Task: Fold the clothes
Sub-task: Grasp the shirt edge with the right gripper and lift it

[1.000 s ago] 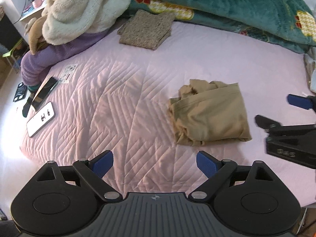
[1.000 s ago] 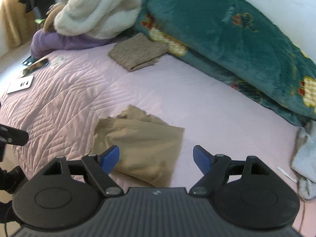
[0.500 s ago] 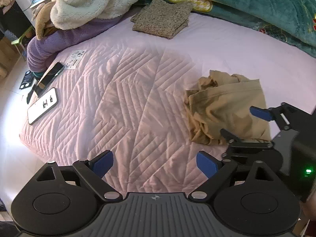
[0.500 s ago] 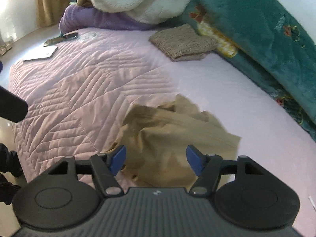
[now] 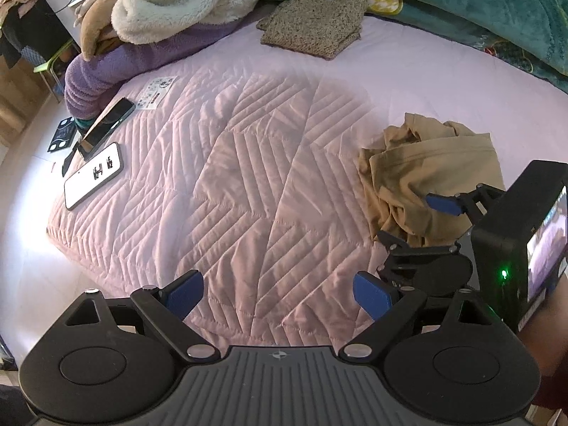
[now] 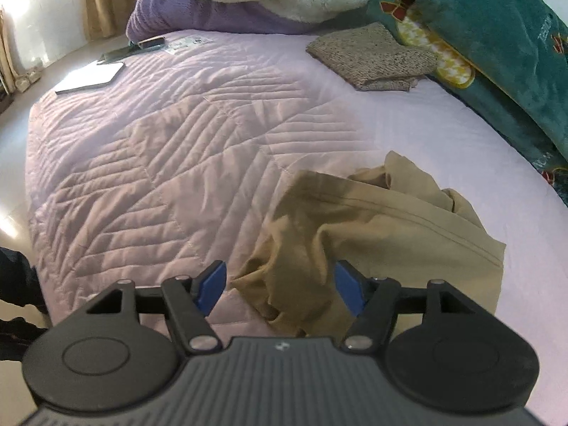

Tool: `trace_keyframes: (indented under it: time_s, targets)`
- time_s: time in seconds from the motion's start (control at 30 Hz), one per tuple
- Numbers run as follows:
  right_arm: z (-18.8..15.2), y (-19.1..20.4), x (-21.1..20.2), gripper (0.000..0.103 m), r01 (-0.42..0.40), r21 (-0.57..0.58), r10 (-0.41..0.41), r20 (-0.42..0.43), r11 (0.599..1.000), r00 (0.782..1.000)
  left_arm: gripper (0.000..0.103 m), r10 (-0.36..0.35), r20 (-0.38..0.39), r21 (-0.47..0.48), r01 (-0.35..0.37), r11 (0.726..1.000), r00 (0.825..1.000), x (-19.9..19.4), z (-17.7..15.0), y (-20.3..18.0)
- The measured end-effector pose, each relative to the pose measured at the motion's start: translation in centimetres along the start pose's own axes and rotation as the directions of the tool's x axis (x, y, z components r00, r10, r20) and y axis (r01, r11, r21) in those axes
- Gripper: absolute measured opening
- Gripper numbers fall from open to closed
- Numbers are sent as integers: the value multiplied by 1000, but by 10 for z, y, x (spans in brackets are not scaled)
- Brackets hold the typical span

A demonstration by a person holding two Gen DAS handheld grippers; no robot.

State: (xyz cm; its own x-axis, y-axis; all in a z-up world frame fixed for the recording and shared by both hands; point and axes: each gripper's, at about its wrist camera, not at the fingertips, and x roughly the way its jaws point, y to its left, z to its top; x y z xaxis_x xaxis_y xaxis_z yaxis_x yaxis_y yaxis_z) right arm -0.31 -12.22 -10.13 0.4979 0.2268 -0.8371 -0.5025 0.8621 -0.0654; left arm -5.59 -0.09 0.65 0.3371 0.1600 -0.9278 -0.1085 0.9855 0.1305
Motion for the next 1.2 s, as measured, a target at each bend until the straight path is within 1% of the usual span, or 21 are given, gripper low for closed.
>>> trace_keyframes:
  time_s: [0.03,0.07,0.1,0.23,0.27,0.3,0.4,0.53,0.7,0.8,0.9,1.03,1.2]
  targets:
    - [-1,0,1,60,5,-2,-5,0,1000,1000,92,-1,0,-1,1,1000,1000,0,-1,1]
    - [-1,0,3,47,10,-5,-10,-5,1000,1000,92,-1,0,-3,1,1000,1000,0,-2,1]
    - [-2,0,5,38,17,-10,-17,-13,1000,1000,92,-2,0,-6,2,1000,1000,0,-2,1]
    - [-3,-1,10,26,27,-25,-28,-22,999,999,92,-4,0,-9,4,1000,1000,-1,-4,2]
    - [-3,-1,10,19,23,-27,-24,-20,999,1000,92,-4,0,-9,4,1000,1000,-1,-4,2]
    - [-3,-2,9,9,19,-28,-19,-18,999,1000,92,-5,0,-9,5,1000,1000,-1,-4,2]
    - [-4,-5,8,6,4,-28,-5,-14,1000,1000,92,-11,-2,-9,11,1000,1000,1,-5,1]
    - [-2,-12,0,5,-7,-9,7,-2,1000,1000,92,-23,0,-6,23,1000,1000,4,-2,-5]
    - [1,-26,-21,5,-13,27,12,33,1000,999,92,-41,1,6,41,999,999,10,4,-22]
    - [6,-43,-40,5,-15,61,12,58,998,998,92,-51,-4,6,51,999,999,14,6,-35]
    - [12,-70,-62,5,-11,112,2,80,994,997,92,-68,-8,11,68,998,998,16,8,-52]
    - [16,-120,-86,5,-7,206,-15,103,979,995,92,-80,-12,29,81,996,997,19,12,-79]
    - [-4,-192,-110,5,21,329,-60,108,944,992,92,-89,-20,56,90,994,996,21,18,-116]
